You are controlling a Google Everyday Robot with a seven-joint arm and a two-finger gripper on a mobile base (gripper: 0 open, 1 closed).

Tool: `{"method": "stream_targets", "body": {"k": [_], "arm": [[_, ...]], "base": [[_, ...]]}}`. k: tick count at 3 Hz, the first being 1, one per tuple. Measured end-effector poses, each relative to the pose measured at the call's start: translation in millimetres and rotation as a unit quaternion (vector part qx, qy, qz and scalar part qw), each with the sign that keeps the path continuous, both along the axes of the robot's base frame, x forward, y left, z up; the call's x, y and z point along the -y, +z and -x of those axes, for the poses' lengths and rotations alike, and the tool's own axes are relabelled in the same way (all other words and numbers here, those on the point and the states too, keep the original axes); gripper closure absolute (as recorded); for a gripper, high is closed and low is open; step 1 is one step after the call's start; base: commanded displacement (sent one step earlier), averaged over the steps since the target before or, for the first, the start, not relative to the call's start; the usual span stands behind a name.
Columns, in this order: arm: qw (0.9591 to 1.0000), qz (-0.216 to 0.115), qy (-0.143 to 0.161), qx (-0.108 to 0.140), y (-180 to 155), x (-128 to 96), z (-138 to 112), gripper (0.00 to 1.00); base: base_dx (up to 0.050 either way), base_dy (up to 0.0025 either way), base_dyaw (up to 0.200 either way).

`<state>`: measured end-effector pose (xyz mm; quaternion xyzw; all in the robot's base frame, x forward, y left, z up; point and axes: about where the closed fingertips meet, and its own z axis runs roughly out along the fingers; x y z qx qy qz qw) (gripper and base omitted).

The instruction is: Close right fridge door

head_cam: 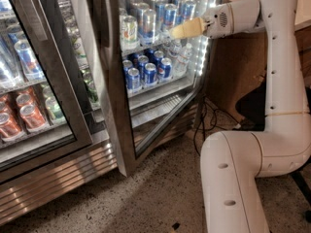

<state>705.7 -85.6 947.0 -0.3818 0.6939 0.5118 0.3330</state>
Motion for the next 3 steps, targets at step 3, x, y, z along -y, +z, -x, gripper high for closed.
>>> {"method": "stream_targets", "body": {"k": [3], "arm": [[0.9997, -0.006, 0.025, 0.003, 0.4, -15.2, 4.4, 1.00]], "base": [[0.000, 0.00000, 0.000]]}}
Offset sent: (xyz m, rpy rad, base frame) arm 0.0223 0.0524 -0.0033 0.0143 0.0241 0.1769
